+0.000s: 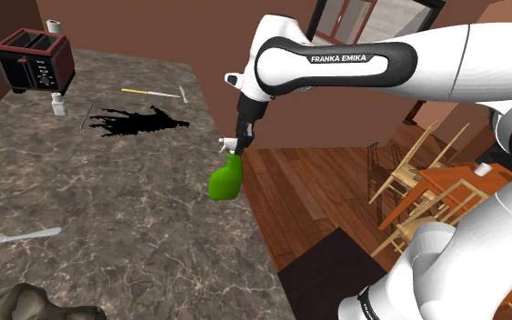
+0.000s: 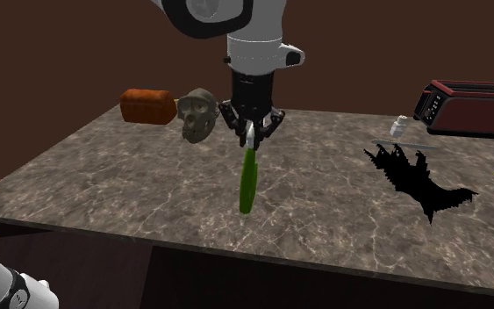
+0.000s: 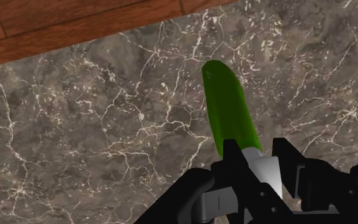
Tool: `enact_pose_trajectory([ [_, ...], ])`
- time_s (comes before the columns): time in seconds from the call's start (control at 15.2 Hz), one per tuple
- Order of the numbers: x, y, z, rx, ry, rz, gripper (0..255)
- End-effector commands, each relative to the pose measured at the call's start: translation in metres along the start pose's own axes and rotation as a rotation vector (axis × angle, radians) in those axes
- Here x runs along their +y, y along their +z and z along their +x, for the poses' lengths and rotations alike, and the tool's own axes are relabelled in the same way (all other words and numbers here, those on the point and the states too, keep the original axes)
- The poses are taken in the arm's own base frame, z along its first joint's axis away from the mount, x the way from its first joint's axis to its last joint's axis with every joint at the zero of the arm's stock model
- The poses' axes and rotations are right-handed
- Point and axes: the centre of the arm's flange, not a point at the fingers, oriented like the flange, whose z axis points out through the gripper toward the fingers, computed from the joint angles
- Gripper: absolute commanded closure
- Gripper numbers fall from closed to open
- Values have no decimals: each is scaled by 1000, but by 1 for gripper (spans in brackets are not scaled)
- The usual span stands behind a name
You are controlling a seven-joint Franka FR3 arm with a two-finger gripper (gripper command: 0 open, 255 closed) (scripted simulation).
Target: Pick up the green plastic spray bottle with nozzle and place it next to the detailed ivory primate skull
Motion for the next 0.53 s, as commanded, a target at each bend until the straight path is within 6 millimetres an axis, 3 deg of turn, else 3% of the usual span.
enact_pose_trajectory([
  [0.0,-2,-11,1,0,0,0,255],
  [0.46,-4,-48,4,0,0,0,255],
])
